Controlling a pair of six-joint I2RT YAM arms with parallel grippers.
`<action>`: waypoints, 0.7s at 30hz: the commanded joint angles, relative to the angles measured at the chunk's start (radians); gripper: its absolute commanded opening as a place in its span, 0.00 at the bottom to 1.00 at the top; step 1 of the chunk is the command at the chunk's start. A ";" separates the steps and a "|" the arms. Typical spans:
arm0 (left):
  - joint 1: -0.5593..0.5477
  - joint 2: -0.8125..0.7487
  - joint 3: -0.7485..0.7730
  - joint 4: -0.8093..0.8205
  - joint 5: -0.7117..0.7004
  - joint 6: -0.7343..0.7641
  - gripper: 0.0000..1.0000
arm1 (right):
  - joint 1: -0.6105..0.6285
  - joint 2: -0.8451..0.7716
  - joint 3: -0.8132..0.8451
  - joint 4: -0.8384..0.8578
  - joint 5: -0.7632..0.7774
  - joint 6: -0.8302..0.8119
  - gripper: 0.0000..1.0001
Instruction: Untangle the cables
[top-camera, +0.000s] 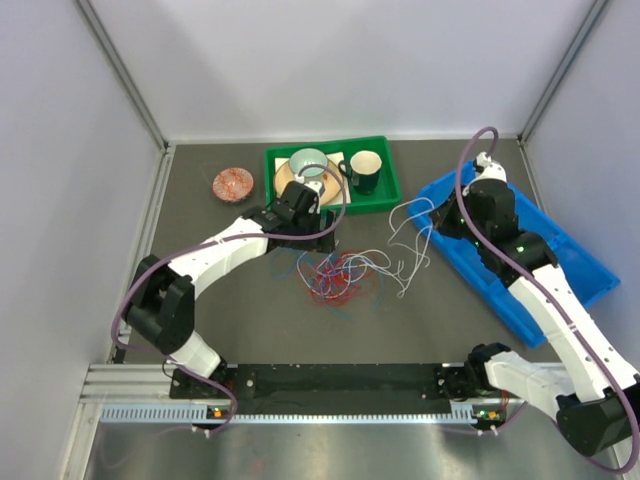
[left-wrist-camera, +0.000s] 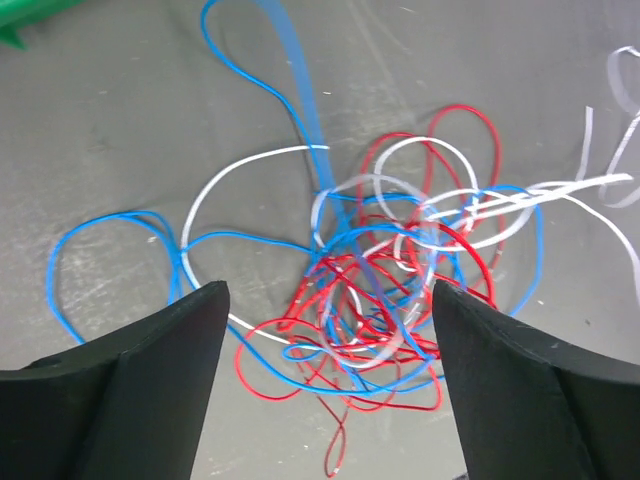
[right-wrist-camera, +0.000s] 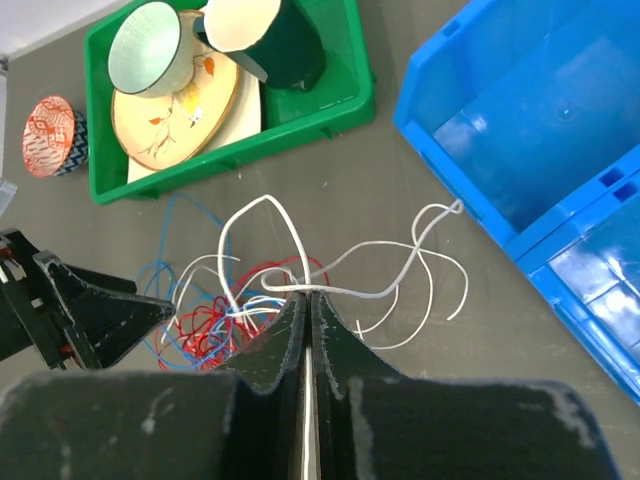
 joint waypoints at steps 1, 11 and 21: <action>-0.026 -0.022 0.042 -0.016 0.031 0.027 0.88 | 0.003 -0.040 -0.030 0.046 -0.016 0.031 0.00; -0.072 0.000 0.025 -0.019 0.090 0.055 0.99 | 0.003 -0.026 -0.076 0.048 -0.026 0.031 0.00; -0.110 0.032 0.040 0.013 0.113 0.033 0.99 | 0.003 -0.017 -0.099 0.057 -0.035 0.026 0.00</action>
